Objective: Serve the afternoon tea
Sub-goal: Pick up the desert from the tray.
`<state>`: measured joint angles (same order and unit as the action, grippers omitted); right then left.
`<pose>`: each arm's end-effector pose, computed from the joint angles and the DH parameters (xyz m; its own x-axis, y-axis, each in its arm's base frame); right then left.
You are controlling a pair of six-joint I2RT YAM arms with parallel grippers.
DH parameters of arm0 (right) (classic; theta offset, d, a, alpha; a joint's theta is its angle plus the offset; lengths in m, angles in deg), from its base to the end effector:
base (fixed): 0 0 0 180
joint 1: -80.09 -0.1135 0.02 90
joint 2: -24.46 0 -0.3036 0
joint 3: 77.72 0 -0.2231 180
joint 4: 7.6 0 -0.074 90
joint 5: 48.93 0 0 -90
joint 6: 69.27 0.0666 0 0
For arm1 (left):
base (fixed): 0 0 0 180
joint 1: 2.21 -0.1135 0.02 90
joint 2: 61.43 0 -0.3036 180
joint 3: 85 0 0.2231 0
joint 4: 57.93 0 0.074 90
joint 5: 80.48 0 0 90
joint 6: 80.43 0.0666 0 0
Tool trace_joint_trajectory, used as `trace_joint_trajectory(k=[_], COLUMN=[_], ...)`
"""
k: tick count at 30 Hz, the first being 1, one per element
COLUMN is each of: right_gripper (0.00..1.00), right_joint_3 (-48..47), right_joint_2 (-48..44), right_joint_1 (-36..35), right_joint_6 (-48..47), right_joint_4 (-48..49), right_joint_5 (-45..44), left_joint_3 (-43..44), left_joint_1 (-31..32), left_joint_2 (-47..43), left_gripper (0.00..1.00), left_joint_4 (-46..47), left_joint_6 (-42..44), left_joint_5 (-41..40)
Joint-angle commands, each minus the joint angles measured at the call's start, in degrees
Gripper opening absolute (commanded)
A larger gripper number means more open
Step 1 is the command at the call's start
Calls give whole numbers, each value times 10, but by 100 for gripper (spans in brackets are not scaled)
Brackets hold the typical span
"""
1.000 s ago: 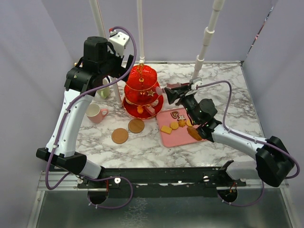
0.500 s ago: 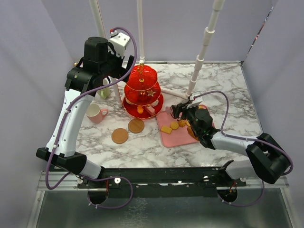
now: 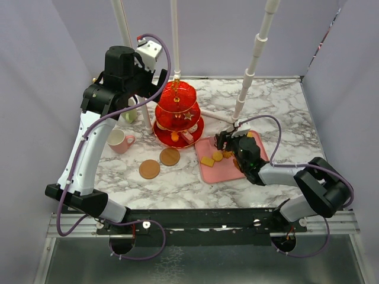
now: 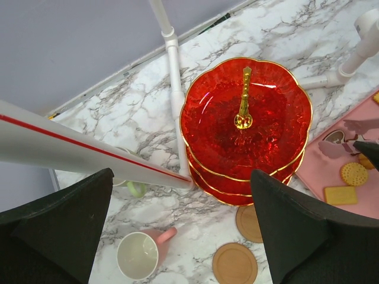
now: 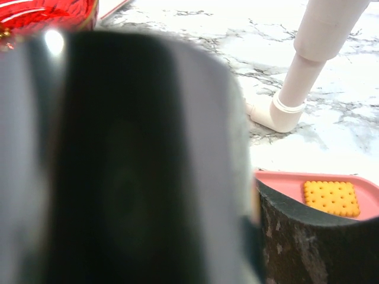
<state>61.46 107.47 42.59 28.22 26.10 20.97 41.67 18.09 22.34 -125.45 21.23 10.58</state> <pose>0.2388 0.1544 0.2449 -0.1555 0.0350 -0.9872 -0.2842 0.9555 0.0786 0.2606 -0.0977 0.5086 -0.3094 0.3299 -0.8919 0.4341 0.8835 0.1762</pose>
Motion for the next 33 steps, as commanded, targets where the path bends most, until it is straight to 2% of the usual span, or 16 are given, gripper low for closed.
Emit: trace_joint_trajectory(k=[1, 7, 15, 18, 24, 33], right_gripper=[71, 69, 57, 53, 45, 44], right_joint_3=[2, -2, 7, 17, 18, -33], right_joint_2=[24, 44, 49, 40, -10, -94], right_joint_1=[10, 15, 15, 15, 15, 9], right_joint_6=[2, 7, 2, 2, -1, 2], right_joint_4=[43, 55, 54, 48, 39, -15], right_joint_5=[-19, 4, 70, 67, 75, 117], left_joint_3=[1, 6, 15, 20, 20, 18], left_joint_1=[-3, -3, -3, -3, -3, -3], left_joint_2=[-11, -10, -4, -1, 3, 3], left_gripper=[99, 99, 99, 99, 99, 99], left_joint_4=[4, 4, 4, 4, 4, 4], left_joint_6=[2, 5, 5, 5, 2, 1], left_joint_5=[12, 6, 7, 8, 12, 13])
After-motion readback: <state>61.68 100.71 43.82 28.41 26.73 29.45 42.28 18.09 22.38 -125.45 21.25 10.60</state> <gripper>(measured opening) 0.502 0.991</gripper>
